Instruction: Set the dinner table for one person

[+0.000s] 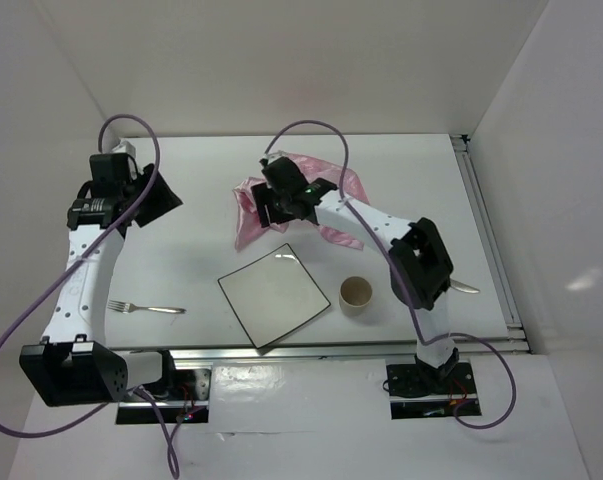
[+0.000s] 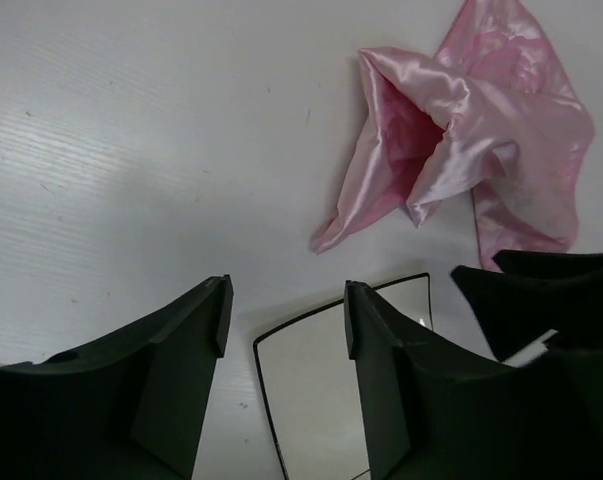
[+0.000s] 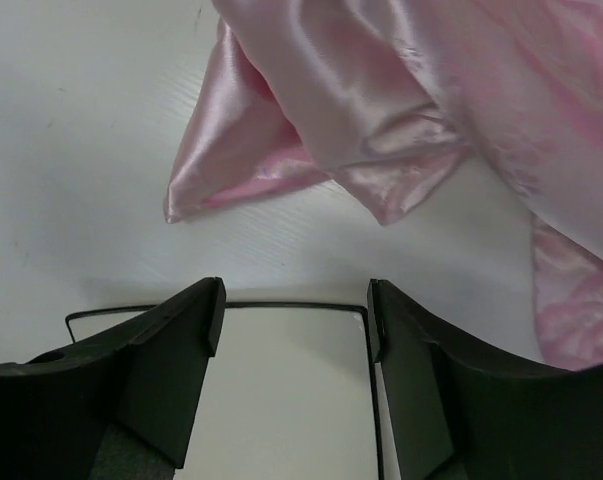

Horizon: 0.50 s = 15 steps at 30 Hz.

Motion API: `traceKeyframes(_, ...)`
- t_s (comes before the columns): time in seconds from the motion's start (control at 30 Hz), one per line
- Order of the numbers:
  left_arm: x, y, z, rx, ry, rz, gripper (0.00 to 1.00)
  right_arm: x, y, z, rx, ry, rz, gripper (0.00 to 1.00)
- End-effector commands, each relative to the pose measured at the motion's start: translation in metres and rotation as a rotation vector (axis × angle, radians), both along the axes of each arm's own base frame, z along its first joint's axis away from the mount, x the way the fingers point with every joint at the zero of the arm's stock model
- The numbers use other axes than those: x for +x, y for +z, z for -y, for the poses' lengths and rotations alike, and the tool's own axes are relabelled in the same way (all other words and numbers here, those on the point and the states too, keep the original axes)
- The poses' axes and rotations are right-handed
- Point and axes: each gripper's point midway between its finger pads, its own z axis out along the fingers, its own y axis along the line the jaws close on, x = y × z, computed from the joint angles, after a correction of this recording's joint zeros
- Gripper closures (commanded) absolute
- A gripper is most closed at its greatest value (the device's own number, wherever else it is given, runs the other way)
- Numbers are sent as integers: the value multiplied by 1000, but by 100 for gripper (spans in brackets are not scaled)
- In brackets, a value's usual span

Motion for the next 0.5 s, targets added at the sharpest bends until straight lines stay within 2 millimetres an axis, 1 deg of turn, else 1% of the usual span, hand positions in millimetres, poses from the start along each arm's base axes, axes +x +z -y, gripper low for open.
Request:
traceKeyframes(0.0, -9, -5, 16, -120, -68, 13, 37, 8, -22, -24, -24, 50, -8, 30)
traceKeyframes(0.03, -11, -10, 16, -135, -73, 1, 43, 12, -16, -34, -20, 66, 6, 31)
traceKeyframes(0.07, -10, -22, 22, -167, -97, -37, 44, 17, -22, -31, -48, 44, 7, 31)
traceKeyframes(0.1, -12, -29, 26, -185, -119, -70, 49, 21, -39, -30, -87, 40, -4, 31)
traceKeyframes(0.13, -13, -38, 31, -211, -136, -99, 52, 20, -41, -32, -106, 35, 3, 31)
traceKeyframes(0.17, -15, -45, 36, -231, -166, -121, 53, 27, -43, -27, -139, 12, 28, 31)
traceKeyframes(0.2, -11, -48, 46, -272, -225, -108, 51, 27, -46, -30, -149, 7, 39, 30)
traceKeyframes(0.23, -13, -58, 51, -298, -243, -124, 49, 29, -51, -29, -167, 9, 44, 30)
traceKeyframes(0.27, -13, -62, 57, -300, -276, -117, 40, 32, -55, -25, -188, -10, 51, 29)
traceKeyframes(0.3, -9, -77, 66, -303, -302, -138, 35, 35, -63, -25, -208, -11, 52, 29)
traceKeyframes(0.33, -7, -83, 71, -304, -318, -150, 32, 39, -63, -25, -213, -19, 60, 29)
traceKeyframes(0.37, -7, -92, 77, -314, -333, -169, 30, 40, -69, -23, -234, -21, 63, 29)
traceKeyframes(0.4, -7, -96, 90, -342, -380, -176, 30, 43, -68, -23, -242, -21, 74, 29)
traceKeyframes(0.43, -3, -108, 95, -358, -398, -200, 24, 43, -75, -23, -257, -13, 68, 36)
traceKeyframes(0.47, 1, -111, 100, -367, -417, -195, 24, 43, -75, -22, -263, -6, 71, 46)
